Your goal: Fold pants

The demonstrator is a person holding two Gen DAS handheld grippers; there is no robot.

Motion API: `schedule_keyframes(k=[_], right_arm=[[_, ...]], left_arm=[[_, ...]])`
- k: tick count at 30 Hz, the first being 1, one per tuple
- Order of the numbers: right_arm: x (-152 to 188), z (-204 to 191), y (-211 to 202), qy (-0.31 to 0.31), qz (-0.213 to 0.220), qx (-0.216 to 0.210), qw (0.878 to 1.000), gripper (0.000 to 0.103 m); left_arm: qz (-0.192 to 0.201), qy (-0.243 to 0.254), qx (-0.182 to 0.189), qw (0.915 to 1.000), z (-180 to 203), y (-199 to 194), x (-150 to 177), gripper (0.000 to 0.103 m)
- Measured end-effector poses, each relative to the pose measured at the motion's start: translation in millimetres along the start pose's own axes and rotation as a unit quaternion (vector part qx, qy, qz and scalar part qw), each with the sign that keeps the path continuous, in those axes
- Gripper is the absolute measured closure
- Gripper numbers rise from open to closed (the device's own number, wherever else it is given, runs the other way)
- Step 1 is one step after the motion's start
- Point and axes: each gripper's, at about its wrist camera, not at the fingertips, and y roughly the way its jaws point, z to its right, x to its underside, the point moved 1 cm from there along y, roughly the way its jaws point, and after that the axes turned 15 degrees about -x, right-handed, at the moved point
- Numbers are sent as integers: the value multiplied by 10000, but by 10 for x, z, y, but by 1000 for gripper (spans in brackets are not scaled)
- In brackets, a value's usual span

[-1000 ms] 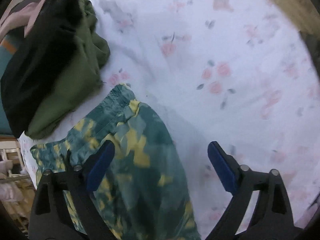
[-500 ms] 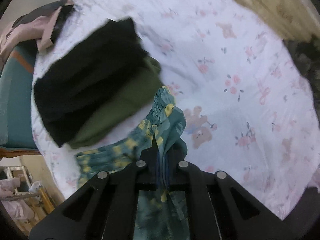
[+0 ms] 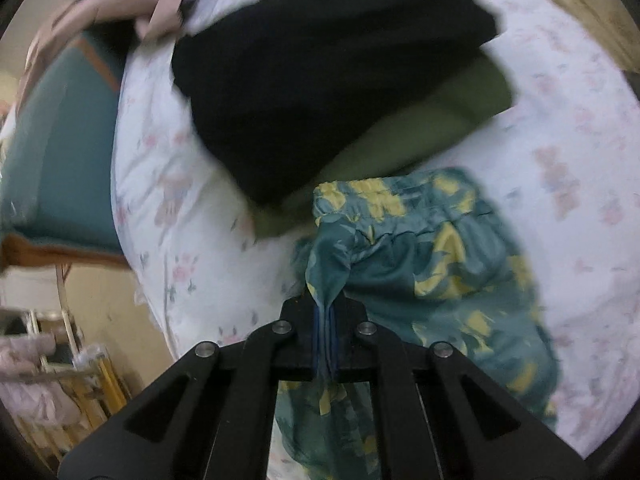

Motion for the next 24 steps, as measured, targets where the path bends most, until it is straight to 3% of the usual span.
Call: schedule_keyframes(k=[5,7,9,10,11,12,17,21,24], right_arm=[[35,112,299,150,-347,142,9992,101],[41,142,350,244,-362,155,9989,101],[10,125,377,225,-415,197,9987,101],[15,114,405,194,-459,215,9985,101],[28,111,445,164,-501,204,9984,101],[22,78,481,102,-563,221,9981,101],[51,-98,701,-276,-841,279,9957,96],[262,-296,1113,-515,-1517,74,9871,82],[384,-320,965,-391,-1444,-319,9882,82]], left_arm=[[-165,-72,-44,9998,-39,417,122,97],[-253,-207,73,9994,-74,480,157,90],[-153,-416,282,9986,-187,409,230,62],[-28,-488,431,9979,-267,326,278,53],[85,-576,590,9966,-375,221,344,33],[221,-688,766,9944,-507,97,434,21],[487,-1434,1165,9816,-1170,-354,1021,20],[145,-2101,1526,9656,-1409,-490,1670,18],[-91,-2559,1661,9523,-1420,-394,2113,17]])
